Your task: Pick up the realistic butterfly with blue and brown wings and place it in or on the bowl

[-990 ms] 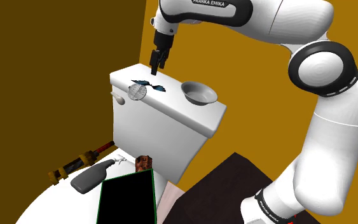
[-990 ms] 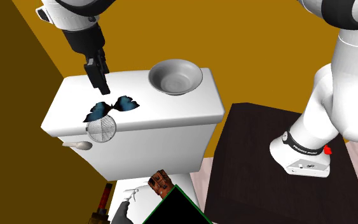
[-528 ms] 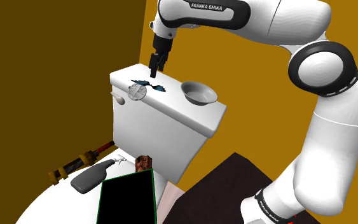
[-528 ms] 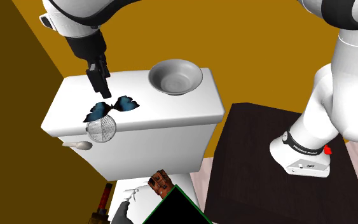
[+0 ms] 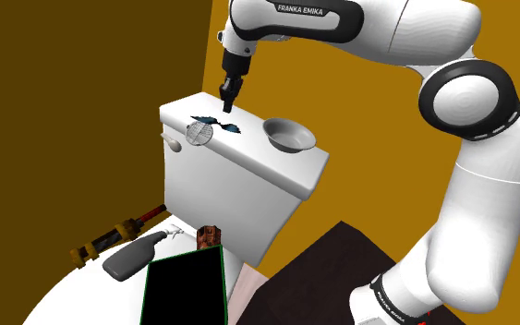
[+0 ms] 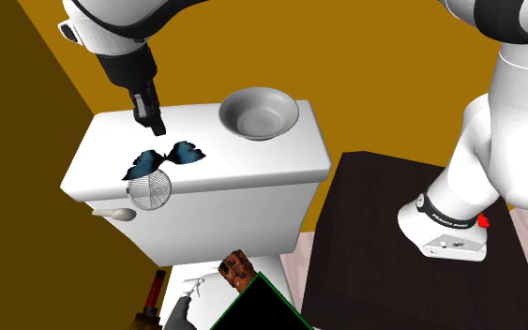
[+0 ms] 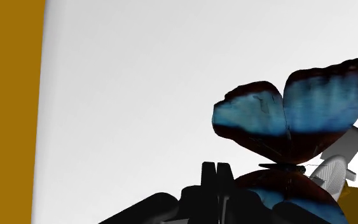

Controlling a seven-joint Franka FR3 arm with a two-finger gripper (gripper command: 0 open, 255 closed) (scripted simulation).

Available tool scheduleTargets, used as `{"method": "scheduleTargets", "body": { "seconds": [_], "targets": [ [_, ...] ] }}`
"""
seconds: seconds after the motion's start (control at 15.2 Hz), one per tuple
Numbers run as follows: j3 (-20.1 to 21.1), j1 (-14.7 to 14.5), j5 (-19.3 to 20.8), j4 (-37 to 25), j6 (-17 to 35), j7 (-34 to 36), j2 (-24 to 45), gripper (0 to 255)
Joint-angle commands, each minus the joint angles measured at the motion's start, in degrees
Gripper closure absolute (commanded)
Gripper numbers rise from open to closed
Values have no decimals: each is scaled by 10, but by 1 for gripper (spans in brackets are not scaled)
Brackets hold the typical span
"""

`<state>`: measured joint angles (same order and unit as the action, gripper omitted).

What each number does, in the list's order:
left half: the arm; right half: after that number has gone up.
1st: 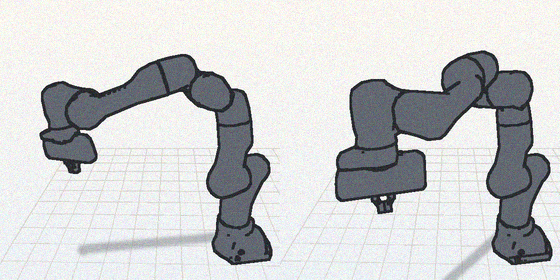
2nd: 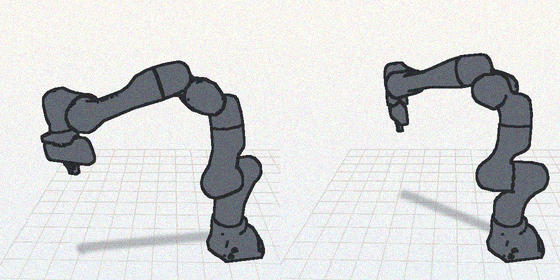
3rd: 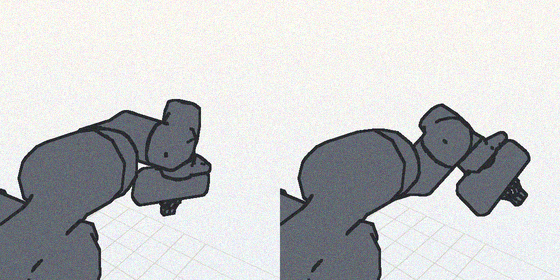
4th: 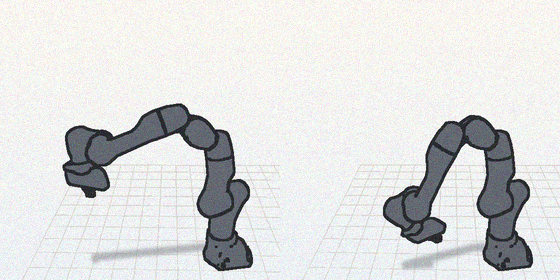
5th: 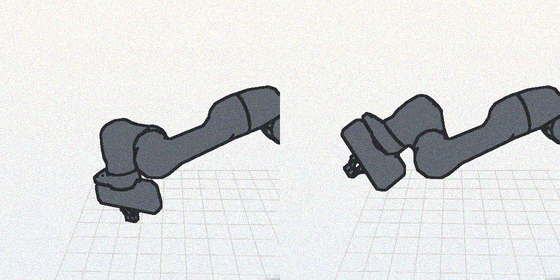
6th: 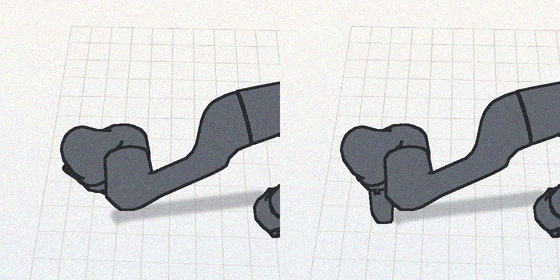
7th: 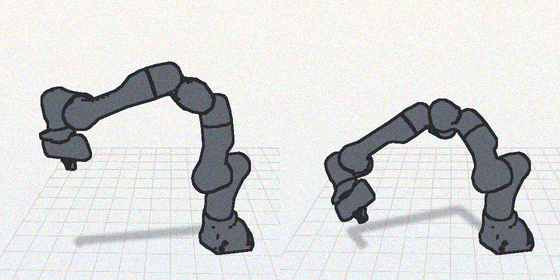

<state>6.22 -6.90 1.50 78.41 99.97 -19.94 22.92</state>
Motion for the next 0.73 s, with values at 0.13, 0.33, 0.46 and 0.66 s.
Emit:
{"method": "scheduleTargets", "body": {
  "seconds": [0.13, 0.33, 0.46, 0.66],
  "targets": [
    [0, 0, 0, 0, 0, 0, 0, 255],
    [10, 15, -33, 134, 122, -22, -82, 0],
    [25, 33, -132, 348, 344, -104, -206, 0],
    [26, 16, -282, 480, 511, -234, -268, 0]
  ]
}}
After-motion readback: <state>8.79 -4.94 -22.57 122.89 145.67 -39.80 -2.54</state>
